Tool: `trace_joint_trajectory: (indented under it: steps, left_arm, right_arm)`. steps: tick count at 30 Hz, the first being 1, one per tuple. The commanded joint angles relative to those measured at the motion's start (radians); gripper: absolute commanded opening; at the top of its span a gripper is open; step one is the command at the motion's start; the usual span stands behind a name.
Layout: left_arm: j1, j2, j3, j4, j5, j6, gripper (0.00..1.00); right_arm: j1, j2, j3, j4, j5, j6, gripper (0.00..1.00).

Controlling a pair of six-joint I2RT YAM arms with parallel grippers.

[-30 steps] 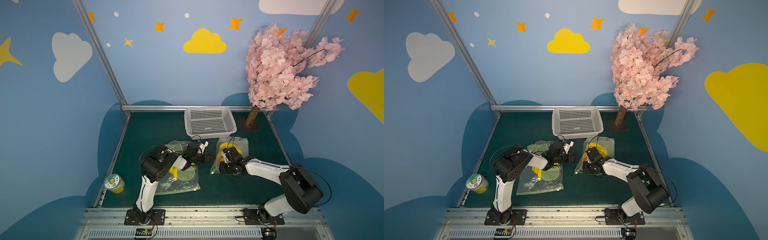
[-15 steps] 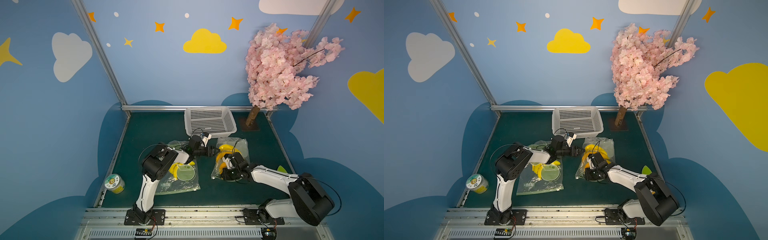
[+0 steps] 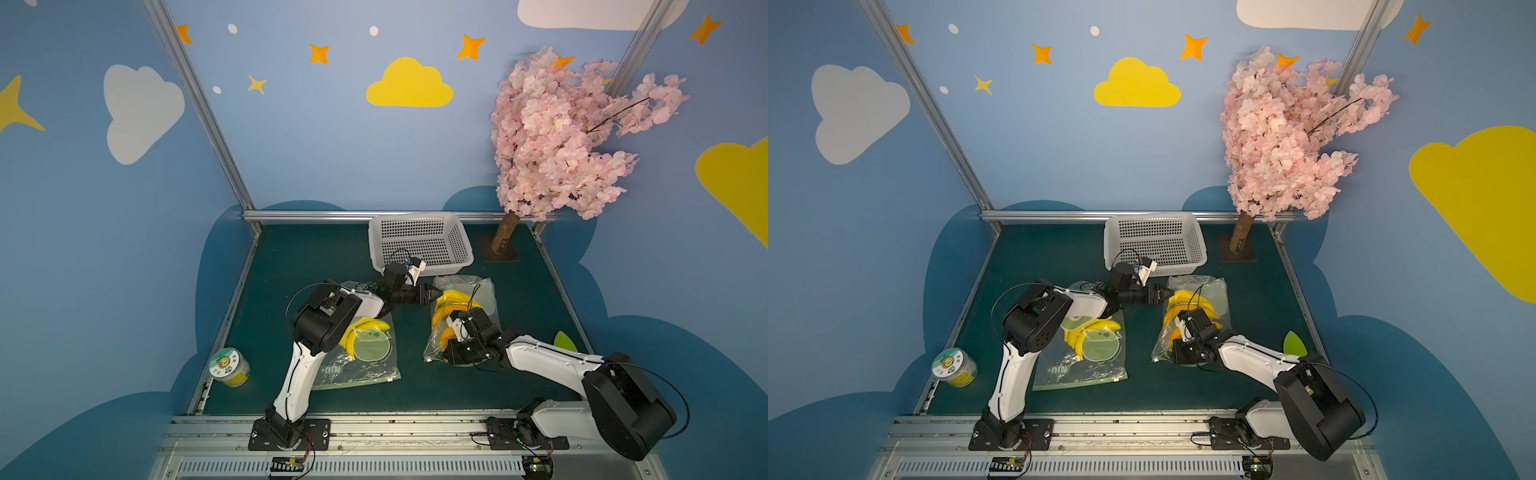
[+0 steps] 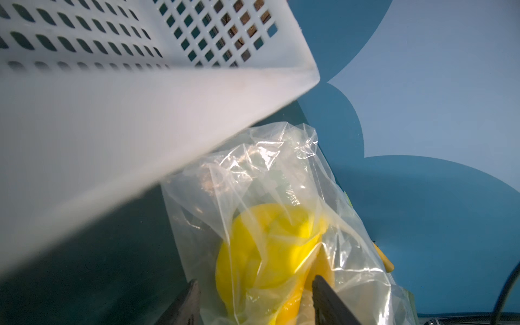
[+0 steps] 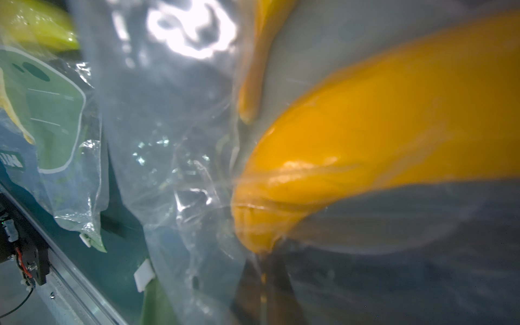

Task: Open the zip-top bag and take out the banana
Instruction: Pick up the banana from the zipper food storage bag.

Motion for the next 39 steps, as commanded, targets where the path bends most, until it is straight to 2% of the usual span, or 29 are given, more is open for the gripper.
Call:
trace_joint_trajectory:
  steps: [1, 5, 9, 12, 20, 30, 35, 39]
  left_arm:
    - [0.013, 0.046, 0.009, 0.014, 0.015, -0.040, 0.60]
    - [0.014, 0.068, 0.021, 0.021, 0.031, -0.052, 0.49]
    - [0.014, 0.072, 0.014, 0.060, 0.046, -0.071, 0.25]
    - [0.013, 0.070, 0.007, 0.088, 0.053, -0.083, 0.03]
    - [0.043, -0.002, -0.091, 0.146, -0.021, -0.084, 0.03]
    - [0.063, -0.110, -0.206, 0.171, -0.167, -0.021, 0.03]
    - [0.063, -0.119, -0.203, 0.169, -0.214, -0.013, 0.03]
    - [0.063, -0.122, -0.184, 0.154, -0.250, 0.011, 0.03]
  right_arm:
    - [-0.002, 0.003, -0.025, -0.022, -0.021, -0.011, 0.00]
    - [-0.002, 0.008, -0.021, -0.023, -0.022, -0.019, 0.00]
    - [-0.002, 0.012, -0.018, -0.024, -0.020, -0.022, 0.00]
    - [-0.002, 0.017, -0.009, -0.027, -0.023, -0.027, 0.00]
    - [-0.002, 0.011, 0.036, -0.100, -0.073, -0.072, 0.00]
    - [-0.002, -0.098, 0.102, -0.268, -0.167, -0.143, 0.00]
    - [-0.001, -0.126, 0.122, -0.303, -0.285, -0.165, 0.00]
    - [0.011, -0.101, 0.158, -0.418, -0.388, -0.210, 0.00]
